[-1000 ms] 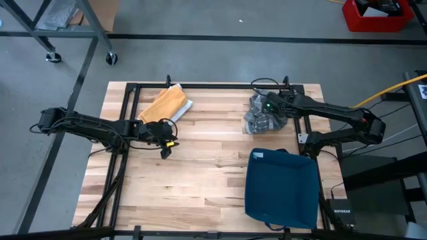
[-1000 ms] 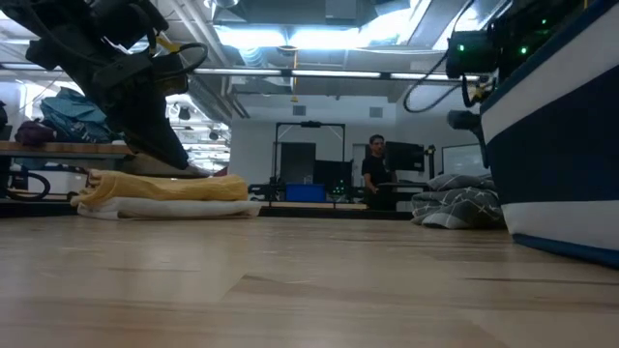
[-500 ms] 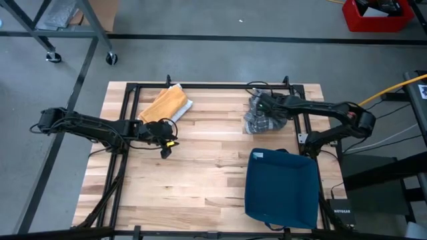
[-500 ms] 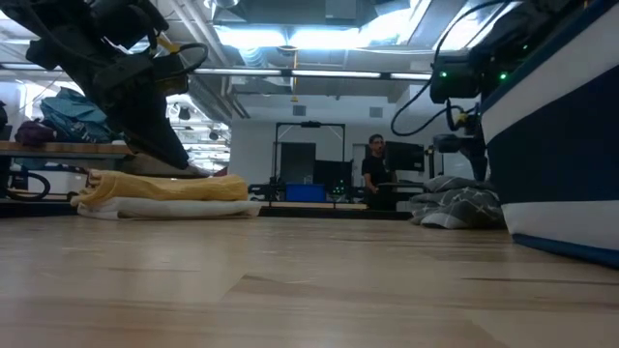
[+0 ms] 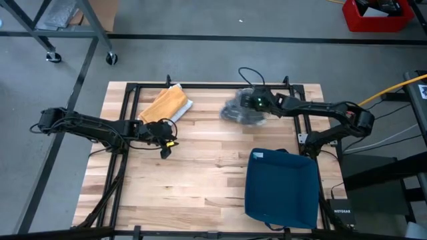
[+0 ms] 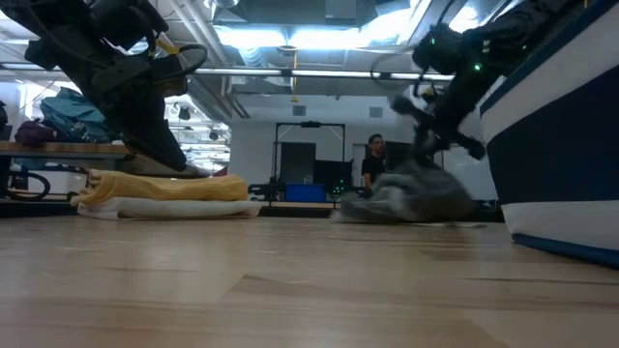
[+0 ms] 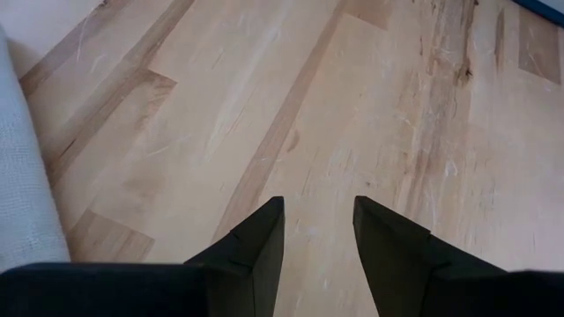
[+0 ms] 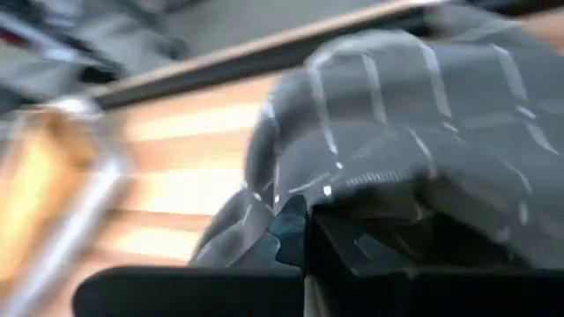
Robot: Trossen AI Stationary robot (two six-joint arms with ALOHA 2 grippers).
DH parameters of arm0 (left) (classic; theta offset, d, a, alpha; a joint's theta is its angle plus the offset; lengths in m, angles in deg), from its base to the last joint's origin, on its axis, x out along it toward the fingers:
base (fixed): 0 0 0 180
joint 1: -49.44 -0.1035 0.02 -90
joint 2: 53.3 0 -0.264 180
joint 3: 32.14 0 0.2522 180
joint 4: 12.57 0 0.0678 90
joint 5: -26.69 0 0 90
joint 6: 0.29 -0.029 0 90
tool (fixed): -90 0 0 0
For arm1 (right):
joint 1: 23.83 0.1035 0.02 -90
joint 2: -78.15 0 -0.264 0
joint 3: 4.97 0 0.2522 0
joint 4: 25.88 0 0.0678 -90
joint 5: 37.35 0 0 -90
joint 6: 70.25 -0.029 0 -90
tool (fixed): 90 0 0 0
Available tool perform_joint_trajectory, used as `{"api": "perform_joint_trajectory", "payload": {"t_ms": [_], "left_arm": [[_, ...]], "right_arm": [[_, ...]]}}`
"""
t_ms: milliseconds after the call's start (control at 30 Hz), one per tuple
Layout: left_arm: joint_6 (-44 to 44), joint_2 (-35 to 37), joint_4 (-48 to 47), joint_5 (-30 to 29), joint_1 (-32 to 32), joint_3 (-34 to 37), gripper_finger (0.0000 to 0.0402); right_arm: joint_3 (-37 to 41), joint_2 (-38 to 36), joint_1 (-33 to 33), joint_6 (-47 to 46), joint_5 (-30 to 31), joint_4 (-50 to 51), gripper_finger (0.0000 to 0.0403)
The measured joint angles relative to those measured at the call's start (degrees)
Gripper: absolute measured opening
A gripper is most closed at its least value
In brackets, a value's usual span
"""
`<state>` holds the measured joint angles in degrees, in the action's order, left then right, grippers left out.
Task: Fold towel
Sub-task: Fold the gray towel
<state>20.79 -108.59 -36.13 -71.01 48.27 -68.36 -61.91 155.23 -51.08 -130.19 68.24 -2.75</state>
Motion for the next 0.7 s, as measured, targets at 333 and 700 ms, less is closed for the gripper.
{"api": "perform_joint_trajectory", "payload": {"t_ms": [333, 700], "left_arm": [[0.0, 0.0, 0.0, 0.0, 0.0, 0.0, 0.0129], [2.8, -0.1, 5.1, 0.0, 0.0, 0.0, 0.0129]], "right_arm": [[0.0, 0.0, 7.9, 0.2, -2.3, -25.1, 0.0003], [0.0, -0.1, 9.2, 0.3, -6.9, -56.6, 0.0003]]}}
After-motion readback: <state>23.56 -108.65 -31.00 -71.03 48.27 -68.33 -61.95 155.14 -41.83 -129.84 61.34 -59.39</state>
